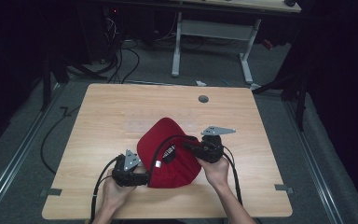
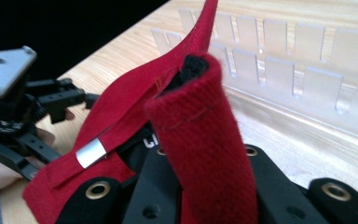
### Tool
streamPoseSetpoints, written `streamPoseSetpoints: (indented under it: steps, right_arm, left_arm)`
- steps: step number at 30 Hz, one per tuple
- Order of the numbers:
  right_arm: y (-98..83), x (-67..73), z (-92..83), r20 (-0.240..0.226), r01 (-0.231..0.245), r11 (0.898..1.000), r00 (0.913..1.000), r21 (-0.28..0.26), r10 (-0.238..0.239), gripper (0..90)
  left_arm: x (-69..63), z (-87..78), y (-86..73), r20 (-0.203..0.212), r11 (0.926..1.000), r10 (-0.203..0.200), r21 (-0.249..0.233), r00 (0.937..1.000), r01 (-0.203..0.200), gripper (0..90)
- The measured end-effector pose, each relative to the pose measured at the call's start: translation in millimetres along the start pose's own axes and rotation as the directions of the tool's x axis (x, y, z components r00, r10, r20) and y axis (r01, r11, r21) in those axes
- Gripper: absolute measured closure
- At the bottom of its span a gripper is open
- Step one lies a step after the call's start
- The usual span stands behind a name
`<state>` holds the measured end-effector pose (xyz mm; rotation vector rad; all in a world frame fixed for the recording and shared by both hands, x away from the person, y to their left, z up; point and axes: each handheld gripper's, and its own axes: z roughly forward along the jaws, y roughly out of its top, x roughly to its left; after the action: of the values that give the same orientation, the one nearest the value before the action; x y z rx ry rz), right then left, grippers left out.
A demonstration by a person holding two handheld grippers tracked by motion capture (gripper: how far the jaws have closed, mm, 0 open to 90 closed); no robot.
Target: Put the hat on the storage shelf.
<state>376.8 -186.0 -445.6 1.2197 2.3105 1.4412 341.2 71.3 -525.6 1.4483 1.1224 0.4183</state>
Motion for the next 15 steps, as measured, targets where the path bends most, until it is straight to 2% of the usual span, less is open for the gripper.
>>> streamPoseSetpoints:
  steps: [2, 5, 9, 11, 15]
  right_arm:
    - [-1.4, 0.7, 0.8, 0.028, 0.014, 0.999, 0.9995, 0.043, -0.015, 85.6]
    - [-2.2, 1.7, 0.5, 0.045, 0.025, 0.996, 0.9986, 0.08, -0.029, 85.6]
    - [-2.9, 1.7, 0.3, 0.045, 0.028, 0.994, 0.9985, 0.103, -0.032, 85.5]
    - [-3.0, 2.7, -0.3, 0.038, 0.025, 0.993, 0.9988, 0.118, -0.03, 85.4]
    - [-3.6, 2.4, -0.7, 0.033, 0.022, 0.992, 0.9991, 0.126, -0.026, 85.3]
  left_arm:
    - [0.2, -3.0, 2.8, -0.016, 0.9995, 0.025, -0.021, 0.9996, -0.025, 16.4]
    - [-0.9, -5.9, 5.0, -0.015, 0.9986, 0.036, -0.038, 0.9992, -0.036, 15.0]
    - [-3.6, -8.3, 6.2, -0.006, 0.9977, 0.05, -0.044, 0.9987, -0.051, 14.4]
    - [-5.4, -9.6, 6.8, 0.004, 0.9965, 0.074, -0.04, 0.9973, -0.073, 14.5]
    - [-7.8, -10.0, 8.0, 0.008, 0.9927, 0.102, -0.067, 0.9948, -0.101, 18.2]
